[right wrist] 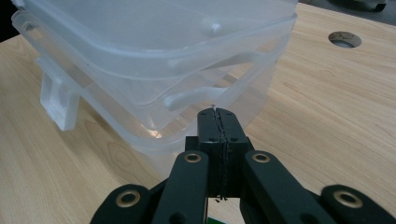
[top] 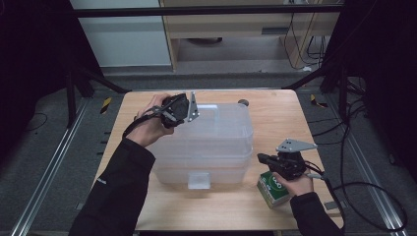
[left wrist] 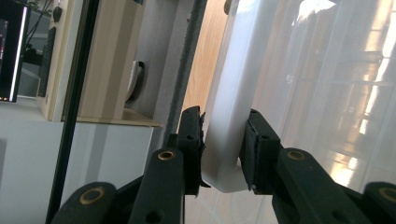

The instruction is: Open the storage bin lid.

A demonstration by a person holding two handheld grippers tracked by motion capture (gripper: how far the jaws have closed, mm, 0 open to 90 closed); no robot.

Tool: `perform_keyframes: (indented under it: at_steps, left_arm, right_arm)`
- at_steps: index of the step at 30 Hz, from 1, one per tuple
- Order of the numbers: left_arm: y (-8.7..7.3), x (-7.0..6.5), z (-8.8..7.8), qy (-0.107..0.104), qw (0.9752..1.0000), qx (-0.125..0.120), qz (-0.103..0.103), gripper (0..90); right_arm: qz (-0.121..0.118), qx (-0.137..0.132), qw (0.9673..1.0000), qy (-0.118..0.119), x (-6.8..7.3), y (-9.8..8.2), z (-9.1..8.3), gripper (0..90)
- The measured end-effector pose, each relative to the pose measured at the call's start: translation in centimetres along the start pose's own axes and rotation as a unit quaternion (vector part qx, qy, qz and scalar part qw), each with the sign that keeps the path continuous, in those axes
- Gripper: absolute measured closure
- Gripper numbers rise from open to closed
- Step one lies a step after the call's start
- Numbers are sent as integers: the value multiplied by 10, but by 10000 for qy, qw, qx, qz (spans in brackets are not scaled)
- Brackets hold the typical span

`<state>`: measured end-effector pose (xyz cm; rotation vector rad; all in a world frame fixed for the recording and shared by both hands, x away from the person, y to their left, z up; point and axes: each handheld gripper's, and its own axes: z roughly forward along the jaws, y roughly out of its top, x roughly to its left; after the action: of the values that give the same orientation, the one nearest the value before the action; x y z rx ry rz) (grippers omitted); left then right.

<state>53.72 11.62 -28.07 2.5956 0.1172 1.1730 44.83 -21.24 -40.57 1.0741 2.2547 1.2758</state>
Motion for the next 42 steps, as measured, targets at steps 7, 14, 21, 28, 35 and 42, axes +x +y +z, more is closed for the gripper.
perform_keyframes:
  at_steps: [7, 14, 21, 28, 35, 42]
  left_arm:
    - [1, 5, 3, 68, 9999, 2, -86, 703]
    - [0, 10, 8, 135, 9995, -59, -291, 696]
    - [0, 15, 11, 197, 9989, -59, -423, 690]
    - [1, 18, 13, 213, 9987, -51, -453, 688]
    - [0, 19, 14, 194, 9984, -65, -523, 684]
    - [-1, 17, 12, 122, 9983, -115, -552, 679]
  right_arm:
    - [42, -27, 9999, 134, 3, 0, 2, 900]
    - [27, -184, 9995, 248, 8, 2, 3, 900]
    - [210, -420, 9983, 331, 5, 6, 2, 900]
    - [129, -514, 9981, 317, 6, 13, 1, 900]
    - [185, -621, 9971, 411, 8, 19, 4, 900]
    - [268, -693, 9962, 458, 6, 21, 3, 900]
